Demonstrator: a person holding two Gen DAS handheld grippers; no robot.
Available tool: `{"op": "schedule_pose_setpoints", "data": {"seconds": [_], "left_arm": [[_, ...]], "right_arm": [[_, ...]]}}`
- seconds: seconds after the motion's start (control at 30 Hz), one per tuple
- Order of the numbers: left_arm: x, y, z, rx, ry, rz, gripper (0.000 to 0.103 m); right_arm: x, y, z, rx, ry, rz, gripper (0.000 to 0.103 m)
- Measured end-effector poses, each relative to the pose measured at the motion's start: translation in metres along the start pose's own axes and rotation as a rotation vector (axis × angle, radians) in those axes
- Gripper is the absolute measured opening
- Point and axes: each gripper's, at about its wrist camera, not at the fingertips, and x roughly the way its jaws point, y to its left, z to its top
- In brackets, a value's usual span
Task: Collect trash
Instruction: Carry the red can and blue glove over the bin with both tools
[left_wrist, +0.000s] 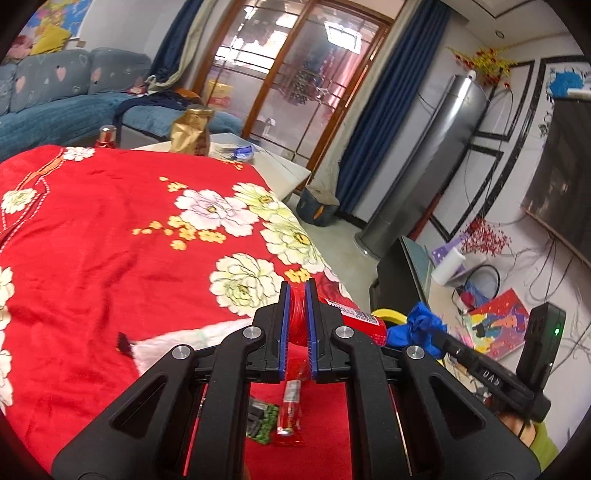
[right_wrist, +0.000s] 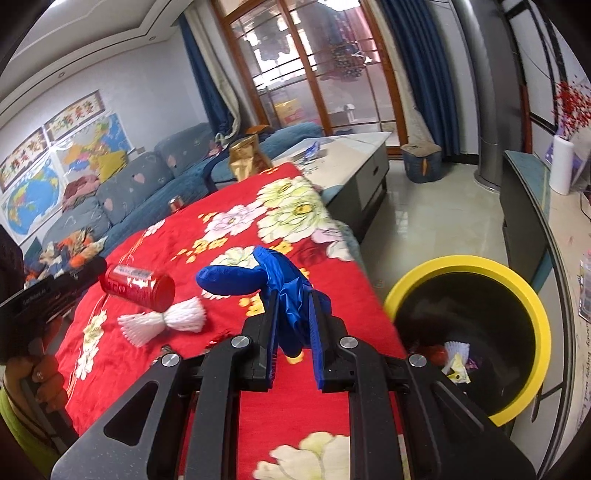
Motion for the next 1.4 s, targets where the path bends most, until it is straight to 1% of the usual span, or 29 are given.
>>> {"op": "schedule_pose_setpoints", "data": {"seconds": [0.33,0.63,0.83,1.07,1.23,1.4], "left_arm": [[0.03,-0.044,-0.014,0.068,0.048,-0.002,0.004],[0.067,-0.091,-0.031,0.159,0.113,-0.035,0.004],[0.094,-0.126,-0.046,0.232,0.161,-0.054,0.004],[0.121,-0.158,-0.067,0.315,0.215,-0.064,0.004],[0.137,-0.175,-0.081,0.35,0.252,-0.082,0.004],[0.15,-0.188,-0.09,0.361,0.282,-0.107,0.004]], "right_arm": [[-0.008,-0.061,0.008,0.077,-0.019,-0.084,0.015],[-0.016,-0.116,0.008,0.157,-0.041,-0.152,0.015],[-0.023,-0.143,0.001,0.205,-0.045,-0.173,0.015],[-0.029,-0.175,-0.007,0.252,-0.034,-0.172,0.015],[-0.03,-0.19,-0.016,0.279,-0.011,-0.18,0.015],[-0.032,-0.2,-0.019,0.297,0.006,-0.187,0.015]]}}
